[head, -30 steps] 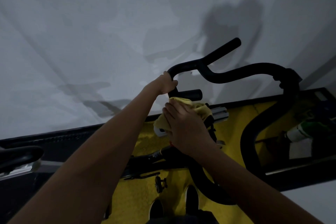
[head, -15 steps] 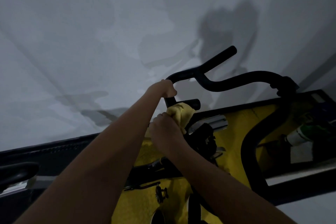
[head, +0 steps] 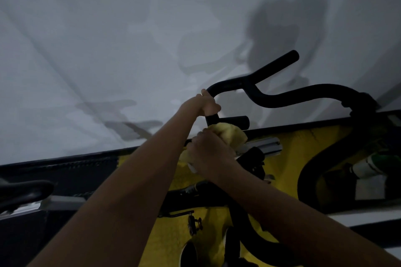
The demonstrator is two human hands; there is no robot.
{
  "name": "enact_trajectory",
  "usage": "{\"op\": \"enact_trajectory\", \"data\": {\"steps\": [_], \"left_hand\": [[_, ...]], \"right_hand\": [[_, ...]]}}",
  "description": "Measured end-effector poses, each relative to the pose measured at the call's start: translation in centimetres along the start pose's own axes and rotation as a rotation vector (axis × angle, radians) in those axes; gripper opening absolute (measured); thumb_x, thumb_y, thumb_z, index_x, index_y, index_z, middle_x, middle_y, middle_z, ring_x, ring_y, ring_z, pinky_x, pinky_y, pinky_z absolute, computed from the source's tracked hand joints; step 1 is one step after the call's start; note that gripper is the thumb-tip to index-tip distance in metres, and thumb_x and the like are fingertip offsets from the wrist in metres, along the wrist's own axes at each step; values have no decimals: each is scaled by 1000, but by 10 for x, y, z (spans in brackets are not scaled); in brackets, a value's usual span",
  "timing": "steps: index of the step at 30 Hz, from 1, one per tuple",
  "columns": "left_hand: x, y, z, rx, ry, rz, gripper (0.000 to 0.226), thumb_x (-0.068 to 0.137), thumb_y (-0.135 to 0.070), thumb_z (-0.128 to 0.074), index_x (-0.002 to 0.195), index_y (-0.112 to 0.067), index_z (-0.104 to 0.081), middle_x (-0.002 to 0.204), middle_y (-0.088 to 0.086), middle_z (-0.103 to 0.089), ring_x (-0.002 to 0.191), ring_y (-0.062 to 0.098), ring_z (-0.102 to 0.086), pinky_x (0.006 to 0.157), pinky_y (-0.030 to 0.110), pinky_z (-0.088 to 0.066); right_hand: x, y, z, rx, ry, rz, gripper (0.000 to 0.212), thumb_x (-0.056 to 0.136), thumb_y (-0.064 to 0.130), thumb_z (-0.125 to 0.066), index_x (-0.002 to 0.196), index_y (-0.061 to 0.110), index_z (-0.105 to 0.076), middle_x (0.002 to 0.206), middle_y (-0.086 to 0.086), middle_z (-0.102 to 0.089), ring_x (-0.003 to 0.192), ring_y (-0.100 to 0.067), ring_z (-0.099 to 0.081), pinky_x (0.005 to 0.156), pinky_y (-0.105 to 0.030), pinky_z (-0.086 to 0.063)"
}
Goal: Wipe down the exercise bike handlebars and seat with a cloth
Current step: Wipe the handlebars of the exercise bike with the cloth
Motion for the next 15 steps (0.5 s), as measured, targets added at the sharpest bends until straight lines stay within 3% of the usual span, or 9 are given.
{"op": "enact_trajectory", "data": {"steps": [2, 5, 8, 10, 13, 15], "left_hand": [[0, 0, 0, -7, -8, 8, 86, 101, -37, -46, 156, -2, 10, 158, 23, -23, 141, 39, -33, 107, 43, -35], [0, 2, -2, -37, -14, 18, 85, 100, -37, -46, 157, -3, 8, 156, 23, -26, 139, 40, -36, 107, 44, -37], [1, 2, -2, -67, -16, 9, 84, 99, -36, -47, 156, -3, 5, 154, 23, -27, 137, 40, -37, 108, 46, -39], [1, 1, -3, -69, -20, 0, 83, 99, -36, -46, 156, -3, 4, 154, 23, -27, 136, 40, -38, 108, 47, -38], [2, 3, -3, -69, -14, -1, 83, 99, -37, -45, 156, -3, 5, 155, 23, -25, 138, 40, -36, 110, 48, -37], [4, 4, -3, -77, -6, 2, 84, 99, -38, -47, 156, -4, 5, 155, 23, -27, 138, 40, -36, 111, 48, -37]], "right_hand": [[13, 7, -4, -94, 98, -11, 19, 97, 28, -55, 82, 18, -63, 72, -2, -56, 71, -20, -54, 69, -36, -36], [11, 7, -12, -36, 52, 35, 17, 96, 29, -58, 85, 19, -65, 80, -2, -62, 75, -21, -56, 74, -36, -43], [-23, -11, -15, 212, -160, 86, 32, 93, 36, -61, 119, 18, -66, 119, -6, -65, 113, -27, -58, 101, -43, -43], [-52, -31, -16, 402, -222, 61, 51, 91, 40, -60, 140, 24, -56, 145, -3, -53, 140, -25, -41, 117, -44, -30], [-73, -46, -16, 474, -294, -3, 57, 93, 48, -52, 147, 30, -50, 157, 6, -41, 152, -18, -24, 121, -38, -13], [-61, -41, -14, 443, -226, -17, 62, 92, 51, -41, 149, 27, -48, 160, 2, -39, 153, -19, -20, 123, -41, -10]]}}
Point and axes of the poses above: each hand's wrist, its own x-axis towards the middle knuckle, its own z-axis out of the back of the hand, y = z × x, the point moved 6 cm from there along x, towards the middle knuckle
